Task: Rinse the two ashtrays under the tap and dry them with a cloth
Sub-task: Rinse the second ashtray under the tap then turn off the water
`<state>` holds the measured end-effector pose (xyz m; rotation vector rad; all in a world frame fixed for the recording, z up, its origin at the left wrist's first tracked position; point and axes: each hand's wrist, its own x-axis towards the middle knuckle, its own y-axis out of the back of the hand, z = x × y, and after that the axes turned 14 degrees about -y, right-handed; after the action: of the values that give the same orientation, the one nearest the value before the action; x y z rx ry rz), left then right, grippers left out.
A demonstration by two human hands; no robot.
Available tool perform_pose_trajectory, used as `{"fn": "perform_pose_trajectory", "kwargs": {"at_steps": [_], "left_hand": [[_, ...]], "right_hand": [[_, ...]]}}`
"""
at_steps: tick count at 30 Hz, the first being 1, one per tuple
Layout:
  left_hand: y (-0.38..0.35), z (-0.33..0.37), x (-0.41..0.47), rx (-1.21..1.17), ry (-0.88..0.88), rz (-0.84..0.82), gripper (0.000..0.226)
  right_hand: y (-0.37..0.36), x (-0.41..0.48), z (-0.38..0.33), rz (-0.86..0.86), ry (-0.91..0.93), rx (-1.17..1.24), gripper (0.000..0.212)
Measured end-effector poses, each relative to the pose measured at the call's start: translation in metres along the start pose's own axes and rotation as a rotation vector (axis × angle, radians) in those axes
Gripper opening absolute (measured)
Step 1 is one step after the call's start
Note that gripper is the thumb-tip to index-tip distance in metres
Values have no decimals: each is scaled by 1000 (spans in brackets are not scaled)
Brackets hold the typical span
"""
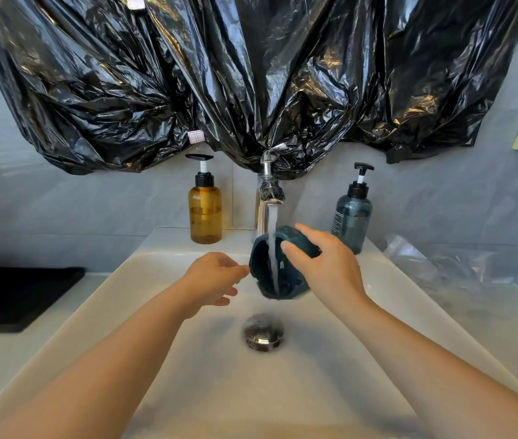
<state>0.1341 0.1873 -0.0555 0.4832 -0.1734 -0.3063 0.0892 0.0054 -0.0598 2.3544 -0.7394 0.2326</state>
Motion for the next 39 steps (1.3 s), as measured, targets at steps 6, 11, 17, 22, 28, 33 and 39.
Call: {"fn": "perform_pose_trajectory", "kwargs": {"at_steps": [6, 11, 17, 22, 28, 33, 39], "left_hand": [[-1, 3, -2, -224, 33, -21, 38], [-2, 7, -2, -360, -10, 80, 29], [2, 4, -3, -246, -30, 198, 22], [2, 5, -5, -202, 44, 131, 24], [2, 9, -6, -307, 129, 66, 28], [-3, 11, -10, -397, 213, -34, 23], [9, 12, -9, -411, 159, 67, 7]], "right_hand": [[-13, 1, -3, -287, -391, 481, 19], [-14, 4, -1, -425, -499, 562, 31], [-9, -2, -7, -659, -618, 409, 36], [-5, -8, -5, -720, -566, 277, 30], [-3, -8, -4, -713, -690, 357, 28], [3, -7, -1, -745, -814, 346, 27], [3, -12, -5, -857, -765, 387, 29]]}}
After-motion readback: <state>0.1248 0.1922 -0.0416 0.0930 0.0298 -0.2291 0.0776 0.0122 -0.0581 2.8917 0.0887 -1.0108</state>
